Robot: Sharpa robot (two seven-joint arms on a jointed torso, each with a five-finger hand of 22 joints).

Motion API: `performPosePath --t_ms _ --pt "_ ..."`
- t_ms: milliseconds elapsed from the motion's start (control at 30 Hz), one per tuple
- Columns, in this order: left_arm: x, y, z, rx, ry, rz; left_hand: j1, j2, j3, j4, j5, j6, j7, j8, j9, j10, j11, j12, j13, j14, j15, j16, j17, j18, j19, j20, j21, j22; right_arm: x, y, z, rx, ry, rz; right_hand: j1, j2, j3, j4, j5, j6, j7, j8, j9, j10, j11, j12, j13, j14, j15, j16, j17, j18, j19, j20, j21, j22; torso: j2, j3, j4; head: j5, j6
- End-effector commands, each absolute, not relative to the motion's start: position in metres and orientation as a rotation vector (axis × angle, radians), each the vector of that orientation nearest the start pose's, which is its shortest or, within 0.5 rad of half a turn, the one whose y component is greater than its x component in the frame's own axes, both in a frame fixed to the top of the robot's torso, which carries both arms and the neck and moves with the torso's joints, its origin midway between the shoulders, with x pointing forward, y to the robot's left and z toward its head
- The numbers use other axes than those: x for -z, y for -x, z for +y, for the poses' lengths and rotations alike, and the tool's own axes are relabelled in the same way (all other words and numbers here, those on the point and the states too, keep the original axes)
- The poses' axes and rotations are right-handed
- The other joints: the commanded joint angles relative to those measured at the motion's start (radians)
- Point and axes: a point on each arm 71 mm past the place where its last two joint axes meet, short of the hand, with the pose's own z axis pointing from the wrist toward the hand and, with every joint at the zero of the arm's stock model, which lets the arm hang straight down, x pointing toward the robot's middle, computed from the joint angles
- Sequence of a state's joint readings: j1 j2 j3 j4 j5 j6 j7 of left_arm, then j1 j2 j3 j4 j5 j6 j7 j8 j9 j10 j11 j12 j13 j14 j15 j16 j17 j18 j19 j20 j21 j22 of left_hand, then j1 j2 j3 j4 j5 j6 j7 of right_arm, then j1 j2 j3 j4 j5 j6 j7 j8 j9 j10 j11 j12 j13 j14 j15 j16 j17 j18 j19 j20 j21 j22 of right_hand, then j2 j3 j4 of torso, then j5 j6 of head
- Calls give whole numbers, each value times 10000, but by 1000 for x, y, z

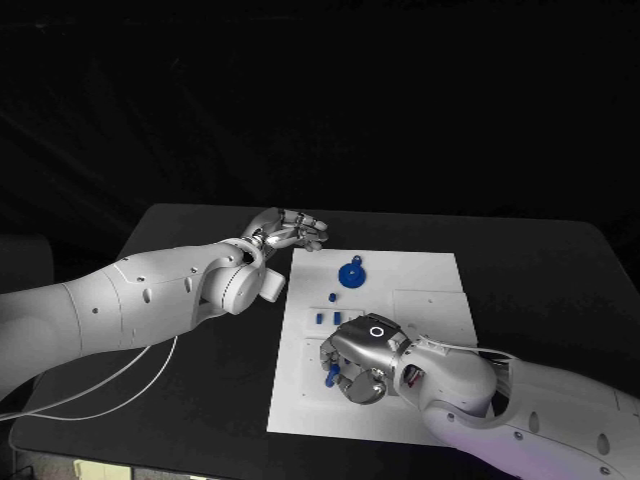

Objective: Assemble the parts on the task board

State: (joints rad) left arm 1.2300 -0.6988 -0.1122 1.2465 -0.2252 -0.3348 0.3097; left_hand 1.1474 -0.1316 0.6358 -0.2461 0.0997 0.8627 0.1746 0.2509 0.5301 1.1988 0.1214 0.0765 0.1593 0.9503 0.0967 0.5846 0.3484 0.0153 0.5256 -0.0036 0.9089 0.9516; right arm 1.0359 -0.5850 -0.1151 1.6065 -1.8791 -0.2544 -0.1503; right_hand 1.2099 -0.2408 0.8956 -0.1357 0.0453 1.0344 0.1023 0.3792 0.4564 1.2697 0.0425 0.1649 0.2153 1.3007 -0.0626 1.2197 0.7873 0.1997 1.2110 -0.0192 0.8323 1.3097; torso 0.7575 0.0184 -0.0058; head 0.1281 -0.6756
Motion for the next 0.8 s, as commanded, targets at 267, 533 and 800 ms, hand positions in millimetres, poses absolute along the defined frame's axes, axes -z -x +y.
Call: performPosePath --t_ms 267,533,800 --pt "205 -534 216 12791 9029 15278 -91 14 21 62 -61 -74 -5 66 -16 -30 21 -30 -11 61 24 -59 22 201 66 27 -58 18 263 -389 -45 -7719 7244 16439 -9 83 0 -76 35 86 10 38 13 382 -17 32 23 -50 -88 2 14 621 -4 -81 55 170 2 -1 -1 19 -15" --pt "205 -534 215 12808 9027 15300 -90 8 19 61 -61 -78 -5 66 -17 -33 23 -31 -14 60 25 -69 33 202 66 27 -61 20 266 -386 -41 -7831 7521 16746 -19 80 -3 -82 35 87 10 37 14 380 -16 30 25 -50 -88 1 14 621 -5 -79 56 169 -2 -4 -4 16 -39" --pt "205 -534 216 12794 9033 15294 -88 6 18 61 -61 -81 -4 66 -19 -36 24 -32 -16 60 26 -76 42 203 66 28 -63 21 271 -378 -37 -7512 8330 16449 -21 71 -11 -119 35 92 6 39 17 378 -17 26 31 -53 -89 -1 16 621 -12 -77 59 169 -1 -2 -9 23 -77"
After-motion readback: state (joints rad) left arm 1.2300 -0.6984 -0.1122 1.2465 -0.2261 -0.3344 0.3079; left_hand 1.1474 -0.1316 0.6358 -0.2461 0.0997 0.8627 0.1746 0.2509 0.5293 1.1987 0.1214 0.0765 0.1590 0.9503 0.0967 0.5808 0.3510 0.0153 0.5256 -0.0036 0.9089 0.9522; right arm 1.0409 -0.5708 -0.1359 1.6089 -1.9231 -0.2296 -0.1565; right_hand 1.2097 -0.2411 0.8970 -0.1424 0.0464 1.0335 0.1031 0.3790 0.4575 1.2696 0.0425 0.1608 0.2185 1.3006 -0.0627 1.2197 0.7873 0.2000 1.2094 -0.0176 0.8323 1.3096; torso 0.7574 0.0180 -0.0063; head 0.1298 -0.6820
